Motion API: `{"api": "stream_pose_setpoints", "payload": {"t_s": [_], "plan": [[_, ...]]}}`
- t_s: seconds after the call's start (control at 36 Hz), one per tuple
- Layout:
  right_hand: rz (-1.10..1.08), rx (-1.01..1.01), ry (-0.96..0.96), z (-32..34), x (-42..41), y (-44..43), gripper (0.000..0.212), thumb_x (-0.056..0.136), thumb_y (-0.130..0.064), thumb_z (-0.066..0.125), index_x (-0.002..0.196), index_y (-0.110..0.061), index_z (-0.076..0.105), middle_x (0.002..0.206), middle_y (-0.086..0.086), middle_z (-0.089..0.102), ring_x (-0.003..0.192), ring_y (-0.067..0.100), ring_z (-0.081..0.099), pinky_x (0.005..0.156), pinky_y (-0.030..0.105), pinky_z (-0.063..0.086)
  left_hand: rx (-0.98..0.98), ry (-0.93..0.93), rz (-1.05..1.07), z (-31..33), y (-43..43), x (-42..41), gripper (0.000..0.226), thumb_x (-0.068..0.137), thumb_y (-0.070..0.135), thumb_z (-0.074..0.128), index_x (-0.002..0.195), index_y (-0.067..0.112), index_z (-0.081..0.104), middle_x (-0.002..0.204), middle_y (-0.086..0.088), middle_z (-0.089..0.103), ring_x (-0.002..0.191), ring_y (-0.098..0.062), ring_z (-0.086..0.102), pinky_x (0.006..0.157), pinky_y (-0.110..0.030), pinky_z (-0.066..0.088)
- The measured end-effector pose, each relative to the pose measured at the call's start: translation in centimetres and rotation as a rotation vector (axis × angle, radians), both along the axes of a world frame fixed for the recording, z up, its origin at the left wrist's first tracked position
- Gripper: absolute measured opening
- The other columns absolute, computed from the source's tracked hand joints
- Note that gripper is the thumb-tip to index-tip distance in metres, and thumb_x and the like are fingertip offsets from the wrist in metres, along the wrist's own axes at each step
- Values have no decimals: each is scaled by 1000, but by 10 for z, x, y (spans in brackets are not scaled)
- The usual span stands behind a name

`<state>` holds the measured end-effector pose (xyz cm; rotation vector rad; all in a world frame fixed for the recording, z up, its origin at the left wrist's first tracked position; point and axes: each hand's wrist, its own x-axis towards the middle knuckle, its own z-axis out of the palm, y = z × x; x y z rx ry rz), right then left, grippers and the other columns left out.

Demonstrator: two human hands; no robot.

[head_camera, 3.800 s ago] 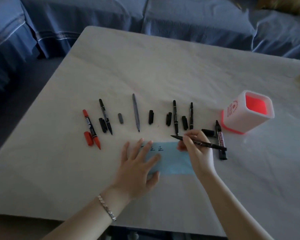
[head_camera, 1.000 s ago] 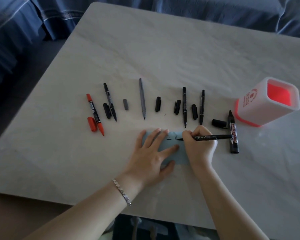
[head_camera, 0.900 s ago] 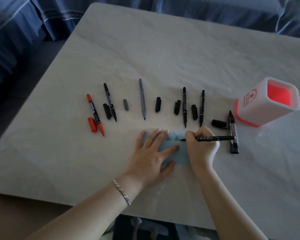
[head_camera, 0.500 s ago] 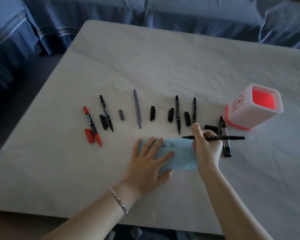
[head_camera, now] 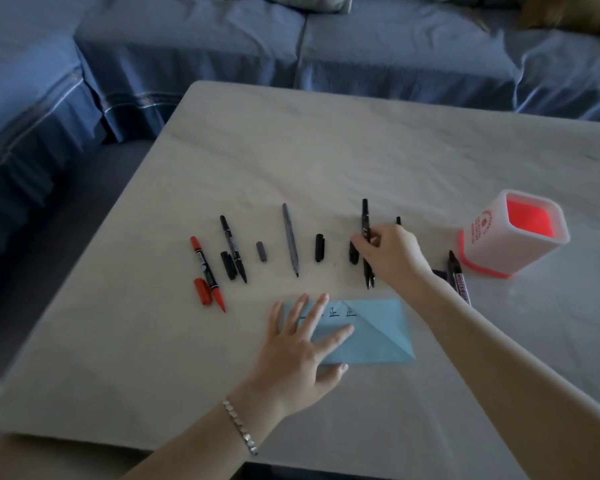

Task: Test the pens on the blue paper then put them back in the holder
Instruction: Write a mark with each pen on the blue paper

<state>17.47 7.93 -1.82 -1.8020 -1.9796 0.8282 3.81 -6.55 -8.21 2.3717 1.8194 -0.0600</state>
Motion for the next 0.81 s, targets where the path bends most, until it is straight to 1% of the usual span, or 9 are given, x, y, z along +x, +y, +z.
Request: {"api": "stream_pose_setpoints", "payload": {"t_s": [0.11, 0.22, 0.33, 0.42, 0.5, 0.61, 0.67, 0.72, 0.81], "plan": [[45, -57, -31, -7, -32, 15, 32, 89, -28, 54, 75, 0, 56, 64, 9, 52, 62, 27, 49, 49, 27, 34, -26, -5, 16, 4, -2, -1, 52, 78, 64, 33, 126, 46, 44, 138, -10, 49, 122, -27, 53, 98, -51, 33], [44, -97, -165, -14, -47, 21, 43, 91, -27, 54, 57, -8, 37, 56, 4, 40, 50, 19, 38, 43, 25, 24, -66, -8, 9, 6, -1, -4, 54, 77, 64, 31, 127, 45, 41, 135, -16, 51, 121, -27, 54, 98, -48, 33], [26, -49, -273, -18, -50, 21, 48, 92, -30, 51, 53, -11, 30, 56, 4, 36, 58, 25, 42, 42, 25, 20, -33, -23, -17, 2, -1, -10, 52, 80, 63, 29, 127, 47, 42, 134, -15, 52, 122, -27, 53, 97, -47, 37], [42, 34, -272, -15, -55, 19, 40, 90, -27, 47, 57, -6, 41, 63, 9, 47, 66, 29, 46, 42, 24, 21, -9, -47, -31, -1, -1, -15, 50, 82, 61, 29, 128, 46, 41, 136, -16, 50, 128, -29, 45, 97, -49, 38], [147, 26, -284, -12, -67, 18, 32, 88, -30, 48, 71, -4, 57, 70, 11, 55, 65, 28, 50, 43, 23, 24, 7, -67, -39, -4, 0, -19, 50, 82, 62, 31, 129, 46, 40, 136, -17, 49, 129, -28, 33, 97, -52, 37], [251, -71, -350, -8, -88, 16, 41, 89, -40, 52, 63, -10, 44, 61, 4, 44, 67, 26, 49, 45, 23, 27, -3, -59, -32, -3, 0, -26, 49, 83, 62, 31, 129, 47, 40, 136, -16, 49, 128, -30, 45, 98, -50, 39], [268, -101, -375, -7, -98, 17, 35, 89, -40, 54, 76, -8, 53, 73, 5, 52, 77, 28, 56, 54, 24, 37, -4, -53, -21, -3, -2, -29, 48, 83, 61, 31, 128, 47, 40, 136, -16, 49, 127, -30, 46, 98, -51, 40], [260, -123, -392, -9, -105, 16, 33, 89, -34, 55, 100, -4, 59, 97, 12, 61, 95, 31, 60, 64, 27, 41, 5, -62, -13, -4, -3, -32, 47, 83, 60, 31, 127, 47, 41, 137, -16, 48, 129, -29, 40, 98, -53, 40], [224, -165, -365, -11, -109, 15, 30, 90, -22, 52, 110, 0, 57, 111, 17, 61, 101, 33, 60, 66, 28, 43, 27, -87, -13, -6, -4, -35, 47, 83, 59, 34, 127, 46, 42, 137, -17, 48, 128, -29, 42, 98, -54, 39]]}}
